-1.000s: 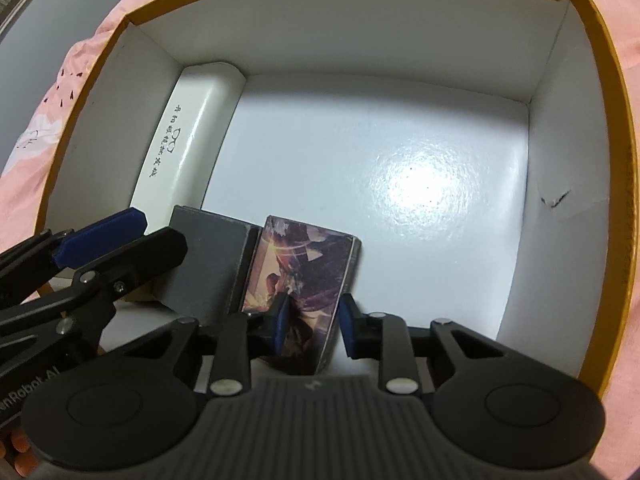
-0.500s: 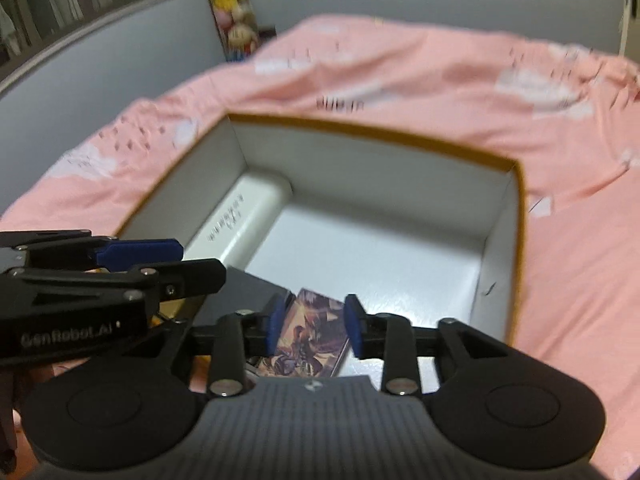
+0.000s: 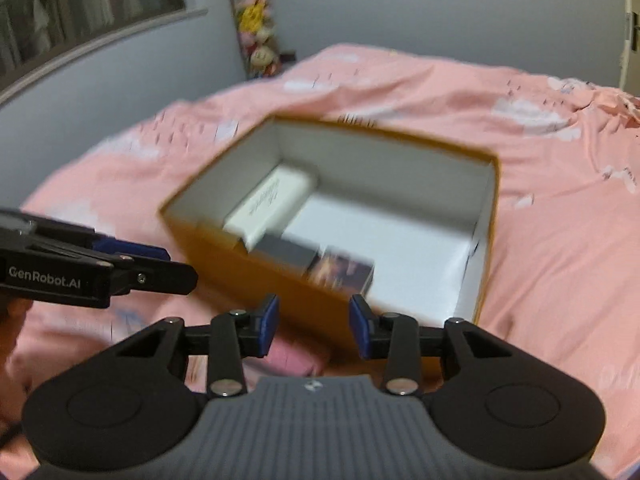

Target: Organize objects

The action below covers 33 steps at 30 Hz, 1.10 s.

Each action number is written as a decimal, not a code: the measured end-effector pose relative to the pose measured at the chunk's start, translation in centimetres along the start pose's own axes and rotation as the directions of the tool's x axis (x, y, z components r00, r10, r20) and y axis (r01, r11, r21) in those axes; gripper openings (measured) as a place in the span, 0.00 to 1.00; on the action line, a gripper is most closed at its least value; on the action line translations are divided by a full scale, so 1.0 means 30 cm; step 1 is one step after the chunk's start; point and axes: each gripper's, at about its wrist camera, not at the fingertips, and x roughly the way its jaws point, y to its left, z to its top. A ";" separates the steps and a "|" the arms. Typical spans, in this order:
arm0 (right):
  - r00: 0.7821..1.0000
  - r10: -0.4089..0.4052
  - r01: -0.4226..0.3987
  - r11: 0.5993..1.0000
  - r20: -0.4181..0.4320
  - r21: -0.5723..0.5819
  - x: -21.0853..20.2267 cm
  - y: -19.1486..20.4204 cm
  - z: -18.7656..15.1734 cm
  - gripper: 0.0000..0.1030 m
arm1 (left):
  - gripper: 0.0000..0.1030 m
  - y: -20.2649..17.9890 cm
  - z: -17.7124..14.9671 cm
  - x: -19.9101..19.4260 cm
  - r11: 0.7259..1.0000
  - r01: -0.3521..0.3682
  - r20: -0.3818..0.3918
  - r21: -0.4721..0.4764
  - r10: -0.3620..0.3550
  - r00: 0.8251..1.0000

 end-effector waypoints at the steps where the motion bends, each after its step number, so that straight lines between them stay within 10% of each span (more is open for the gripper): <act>1: 1.000 0.005 -0.005 1.000 -0.024 0.000 0.009 0.007 -0.021 0.40 | 0.50 0.008 -0.020 0.012 1.000 -0.007 -0.024 -0.013 0.007 1.000; 13: 0.966 0.087 -0.089 0.996 -0.244 0.003 0.092 0.094 -0.186 0.39 | 0.51 0.041 -0.208 0.126 0.995 -0.023 -0.340 -0.093 -0.010 0.940; 20: 0.938 0.082 -0.133 0.982 -0.336 -0.133 0.122 0.190 -0.259 0.38 | 0.47 0.033 -0.242 0.168 0.998 -0.030 -0.390 -0.055 0.006 0.921; 28: 0.929 0.082 -0.163 0.966 -0.361 -0.201 0.118 0.217 -0.275 0.39 | 0.00 0.017 -0.257 0.169 0.999 -0.024 -0.337 -0.040 0.009 0.941; 33: 0.916 0.096 -0.193 0.957 -0.389 -0.218 0.134 0.232 -0.284 0.40 | 0.00 -0.005 -0.242 0.134 0.999 0.023 -0.264 -0.031 -0.030 0.964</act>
